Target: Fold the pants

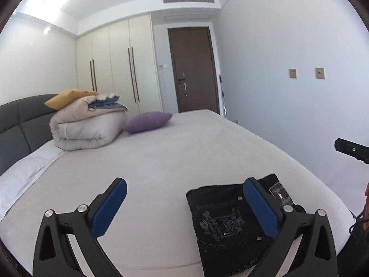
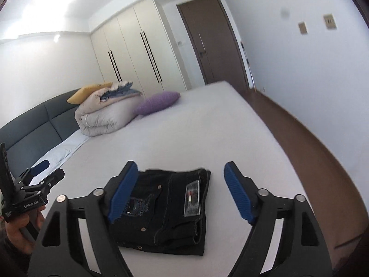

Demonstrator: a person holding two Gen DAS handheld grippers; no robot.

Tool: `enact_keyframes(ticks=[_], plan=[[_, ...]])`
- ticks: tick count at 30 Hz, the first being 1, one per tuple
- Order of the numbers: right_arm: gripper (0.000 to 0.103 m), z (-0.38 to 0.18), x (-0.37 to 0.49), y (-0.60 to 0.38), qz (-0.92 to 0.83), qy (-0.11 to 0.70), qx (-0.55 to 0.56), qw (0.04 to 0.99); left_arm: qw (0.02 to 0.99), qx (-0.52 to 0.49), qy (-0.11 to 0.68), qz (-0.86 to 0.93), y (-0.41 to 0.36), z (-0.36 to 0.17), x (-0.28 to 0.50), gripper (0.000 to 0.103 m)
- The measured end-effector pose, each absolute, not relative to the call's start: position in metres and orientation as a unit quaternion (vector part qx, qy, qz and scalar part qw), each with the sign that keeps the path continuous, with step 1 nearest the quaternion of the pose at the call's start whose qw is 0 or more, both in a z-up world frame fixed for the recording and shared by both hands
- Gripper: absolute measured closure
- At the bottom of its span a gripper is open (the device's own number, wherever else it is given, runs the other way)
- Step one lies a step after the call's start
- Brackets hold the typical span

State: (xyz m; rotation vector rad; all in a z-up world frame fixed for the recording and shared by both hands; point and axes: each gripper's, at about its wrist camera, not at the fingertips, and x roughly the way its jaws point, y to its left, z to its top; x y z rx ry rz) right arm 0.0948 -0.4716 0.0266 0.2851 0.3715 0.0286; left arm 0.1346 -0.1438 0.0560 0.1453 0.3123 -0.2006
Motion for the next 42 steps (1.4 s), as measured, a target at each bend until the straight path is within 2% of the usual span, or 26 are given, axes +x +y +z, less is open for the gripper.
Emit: enact_keyframes(ticks=[2, 4, 7, 12, 17, 23, 31, 42], plan=[[0.007, 0.049, 0.07, -0.457, 0.005, 0.129, 0.109, 0.986, 0.985, 0.056, 0.142, -0.083, -0.137, 0.07, 0.117, 0.0], [0.0, 0.068, 0.045, -0.443, -0.025, 0.073, 0.071, 0.994, 0.986, 0.041, 0.143, -0.073, -0.129, 0.076, 0.1, 0.0], [0.0, 0.094, 0.018, -0.427, -0.051, 0.038, 0.033, 0.997, 0.979, 0.028, 0.187, -0.071, -0.124, 0.079, 0.09, 0.0], [0.0, 0.108, 0.005, -0.415, -0.022, 0.087, 0.064, 0.994, 0.974, 0.043, 0.218, -0.034, -0.127, 0.066, 0.077, 0.0], [0.0, 0.084, -0.011, -0.396, -0.035, 0.168, 0.064, 0.983, 0.966, 0.039, 0.254, -0.024, -0.128, 0.045, 0.071, 0.0], [0.0, 0.047, -0.014, -0.405, -0.051, 0.239, 0.117, 0.963, 0.959, 0.034, 0.281, -0.022, -0.129, 0.027, 0.064, 0.0], [0.0, 0.036, -0.01, -0.377, -0.047, 0.258, 0.06, 0.963, 0.953, 0.024, 0.3, -0.02, -0.12, 0.014, 0.06, 0.0], [0.0, 0.029, -0.008, -0.363, -0.017, 0.284, 0.067, 0.956, 0.947, 0.016, 0.322, -0.018, -0.112, -0.002, 0.058, 0.0]])
